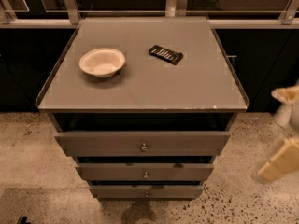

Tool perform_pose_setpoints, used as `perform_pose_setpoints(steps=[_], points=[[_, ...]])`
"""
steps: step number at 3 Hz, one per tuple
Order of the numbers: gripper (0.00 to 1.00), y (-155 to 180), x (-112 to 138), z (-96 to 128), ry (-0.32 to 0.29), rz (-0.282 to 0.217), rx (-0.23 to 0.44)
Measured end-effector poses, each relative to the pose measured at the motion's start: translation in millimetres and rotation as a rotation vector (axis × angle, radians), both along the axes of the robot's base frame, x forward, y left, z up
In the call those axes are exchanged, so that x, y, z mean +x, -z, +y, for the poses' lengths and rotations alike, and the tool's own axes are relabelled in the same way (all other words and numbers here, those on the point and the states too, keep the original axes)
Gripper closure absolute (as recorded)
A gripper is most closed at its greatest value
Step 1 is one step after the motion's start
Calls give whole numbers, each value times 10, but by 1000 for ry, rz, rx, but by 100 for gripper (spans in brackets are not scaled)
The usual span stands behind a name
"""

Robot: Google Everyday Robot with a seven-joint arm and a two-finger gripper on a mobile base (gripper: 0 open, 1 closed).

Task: Open bottom drawer

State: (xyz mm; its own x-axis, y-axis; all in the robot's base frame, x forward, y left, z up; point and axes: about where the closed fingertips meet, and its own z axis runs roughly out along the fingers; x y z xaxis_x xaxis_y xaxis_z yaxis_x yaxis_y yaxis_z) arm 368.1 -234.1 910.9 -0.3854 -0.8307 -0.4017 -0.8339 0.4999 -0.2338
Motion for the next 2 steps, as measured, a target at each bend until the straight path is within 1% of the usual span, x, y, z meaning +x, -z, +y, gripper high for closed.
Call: perform_pose_setpoints(steps=[1, 2], points=[[0, 867, -188, -105, 103, 40, 179], [0, 1820, -216, -193, 204, 89, 310]])
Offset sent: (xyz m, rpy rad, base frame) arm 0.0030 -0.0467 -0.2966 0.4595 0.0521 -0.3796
